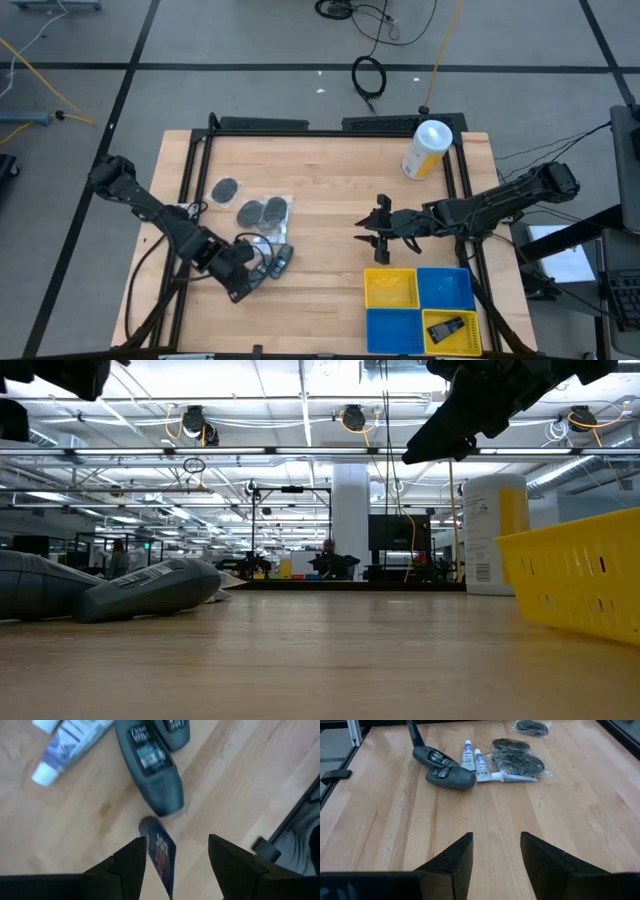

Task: Pick & Place Travel size toiletries
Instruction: Put the black shave cream into the bottom yellow bin

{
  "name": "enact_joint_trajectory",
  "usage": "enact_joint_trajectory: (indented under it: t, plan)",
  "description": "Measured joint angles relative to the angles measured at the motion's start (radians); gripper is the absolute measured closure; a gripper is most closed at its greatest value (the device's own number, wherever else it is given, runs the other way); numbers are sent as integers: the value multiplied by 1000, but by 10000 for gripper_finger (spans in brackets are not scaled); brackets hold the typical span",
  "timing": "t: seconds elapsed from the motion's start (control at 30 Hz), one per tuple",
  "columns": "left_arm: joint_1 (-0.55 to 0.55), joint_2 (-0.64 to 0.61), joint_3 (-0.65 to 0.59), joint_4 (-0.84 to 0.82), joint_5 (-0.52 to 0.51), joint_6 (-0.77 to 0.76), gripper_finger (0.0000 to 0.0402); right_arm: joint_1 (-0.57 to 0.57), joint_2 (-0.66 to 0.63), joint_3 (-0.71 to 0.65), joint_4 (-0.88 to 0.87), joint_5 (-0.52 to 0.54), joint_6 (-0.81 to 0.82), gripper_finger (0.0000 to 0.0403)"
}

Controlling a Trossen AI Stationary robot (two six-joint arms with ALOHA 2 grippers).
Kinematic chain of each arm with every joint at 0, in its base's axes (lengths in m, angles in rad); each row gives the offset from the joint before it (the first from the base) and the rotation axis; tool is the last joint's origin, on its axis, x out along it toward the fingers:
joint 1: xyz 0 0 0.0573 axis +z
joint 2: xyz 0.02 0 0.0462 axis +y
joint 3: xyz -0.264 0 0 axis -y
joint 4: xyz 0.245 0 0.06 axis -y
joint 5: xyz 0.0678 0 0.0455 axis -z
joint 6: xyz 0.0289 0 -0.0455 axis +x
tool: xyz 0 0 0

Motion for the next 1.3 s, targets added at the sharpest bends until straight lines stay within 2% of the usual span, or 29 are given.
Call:
enact_joint_trajectory:
  t: [0.47,0.8,1.07,1.17,1.3]
  plan:
    - [-62,2,0,-1,-7,-62,190,0,0,0,3,1,0,248]
    - [-63,66,0,-37,14,-71,190,0,0,0,2,2,0,248]
    - [-60,69,0,-58,15,-76,191,0,0,0,2,2,0,248]
    - [-60,69,0,-60,15,-77,207,0,0,0,2,2,0,248]
    - [-60,69,0,-62,16,-76,260,0,0,0,2,2,0,248]
